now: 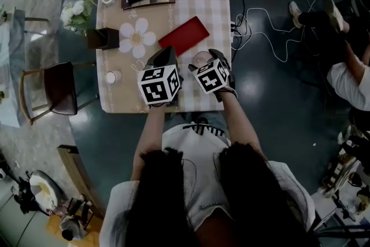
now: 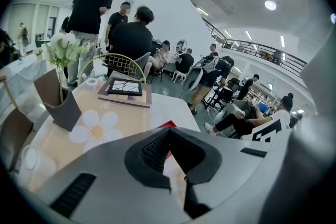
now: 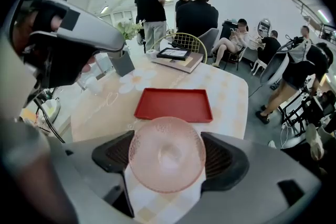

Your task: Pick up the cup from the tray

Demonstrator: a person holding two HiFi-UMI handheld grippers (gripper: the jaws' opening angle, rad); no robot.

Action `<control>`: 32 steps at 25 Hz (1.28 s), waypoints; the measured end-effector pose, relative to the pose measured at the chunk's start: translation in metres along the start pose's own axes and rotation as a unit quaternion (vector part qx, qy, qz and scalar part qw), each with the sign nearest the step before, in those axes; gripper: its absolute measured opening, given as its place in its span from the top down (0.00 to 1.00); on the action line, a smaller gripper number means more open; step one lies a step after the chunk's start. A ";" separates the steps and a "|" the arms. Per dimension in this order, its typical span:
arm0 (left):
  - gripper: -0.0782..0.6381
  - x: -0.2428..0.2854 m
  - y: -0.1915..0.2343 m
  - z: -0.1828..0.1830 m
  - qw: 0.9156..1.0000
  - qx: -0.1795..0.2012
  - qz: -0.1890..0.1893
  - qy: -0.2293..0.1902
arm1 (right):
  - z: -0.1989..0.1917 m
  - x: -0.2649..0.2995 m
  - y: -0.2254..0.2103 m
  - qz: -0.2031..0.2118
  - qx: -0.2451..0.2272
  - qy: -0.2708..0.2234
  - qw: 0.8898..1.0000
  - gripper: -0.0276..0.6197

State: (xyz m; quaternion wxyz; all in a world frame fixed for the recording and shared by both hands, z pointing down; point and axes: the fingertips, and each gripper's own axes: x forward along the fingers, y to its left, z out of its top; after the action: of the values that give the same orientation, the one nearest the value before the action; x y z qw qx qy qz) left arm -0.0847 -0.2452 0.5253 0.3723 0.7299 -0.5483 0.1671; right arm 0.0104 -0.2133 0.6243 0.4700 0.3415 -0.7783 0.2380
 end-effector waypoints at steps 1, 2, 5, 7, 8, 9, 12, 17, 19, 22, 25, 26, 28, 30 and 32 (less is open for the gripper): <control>0.89 -0.001 0.000 -0.002 1.000 0.000 0.000 0.000 | -0.002 0.001 0.000 0.000 0.002 0.000 1.000 0.34; 0.89 -0.002 0.000 -0.004 1.000 0.000 0.001 0.001 | -0.005 0.003 0.001 0.001 0.006 0.001 1.000 0.34; 0.89 -0.004 0.001 -0.008 1.000 -0.001 0.002 0.003 | -0.011 0.005 0.003 0.001 0.005 0.004 1.000 0.34; 0.89 -0.005 0.001 -0.008 1.000 -0.002 0.002 0.003 | -0.014 0.005 0.003 0.001 0.003 0.006 1.000 0.34; 0.89 -0.006 0.001 -0.008 1.000 -0.003 0.002 0.002 | -0.015 0.005 0.003 0.000 0.005 0.005 1.000 0.34; 0.89 -0.006 0.000 -0.008 1.000 -0.004 0.001 0.001 | -0.016 0.005 0.002 -0.001 0.010 0.004 1.000 0.34; 0.89 -0.009 -0.004 -0.007 1.000 -0.001 -0.003 -0.002 | -0.016 0.002 0.002 -0.003 0.027 -0.006 1.000 0.33; 0.88 -0.012 -0.009 -0.006 1.000 0.005 -0.005 -0.006 | -0.006 -0.014 0.002 0.008 0.051 -0.044 0.998 0.33; 0.89 -0.014 -0.010 -0.004 1.000 0.007 -0.006 -0.009 | 0.002 -0.025 0.001 0.010 0.060 -0.063 0.996 0.33; 0.89 -0.018 -0.013 -0.004 1.000 0.008 -0.006 -0.014 | 0.017 -0.048 -0.002 0.006 0.063 -0.102 0.993 0.33; 0.89 -0.023 -0.016 -0.003 1.000 0.008 -0.008 -0.022 | 0.037 -0.076 -0.005 0.013 0.088 -0.157 0.984 0.34; 0.89 -0.025 -0.017 -0.002 1.000 0.008 -0.009 -0.025 | 0.043 -0.086 -0.005 0.020 0.100 -0.178 0.979 0.34; 0.89 -0.029 -0.021 0.000 0.999 0.010 -0.013 -0.032 | 0.054 -0.105 -0.004 0.035 0.126 -0.220 0.967 0.34; 0.88 -0.033 -0.026 0.001 0.999 0.015 -0.018 -0.038 | 0.059 -0.121 -0.005 0.033 0.139 -0.250 0.957 0.40; 0.89 -0.037 -0.031 0.001 0.999 0.020 -0.022 -0.043 | 0.059 -0.131 -0.007 0.012 0.132 -0.260 0.956 0.60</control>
State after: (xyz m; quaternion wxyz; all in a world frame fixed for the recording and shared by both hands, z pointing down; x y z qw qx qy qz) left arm -0.0695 -0.2172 0.4891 0.3379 0.7553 -0.5442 0.1384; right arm 0.0247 -0.2183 0.4813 0.1990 0.4411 -0.8394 0.2475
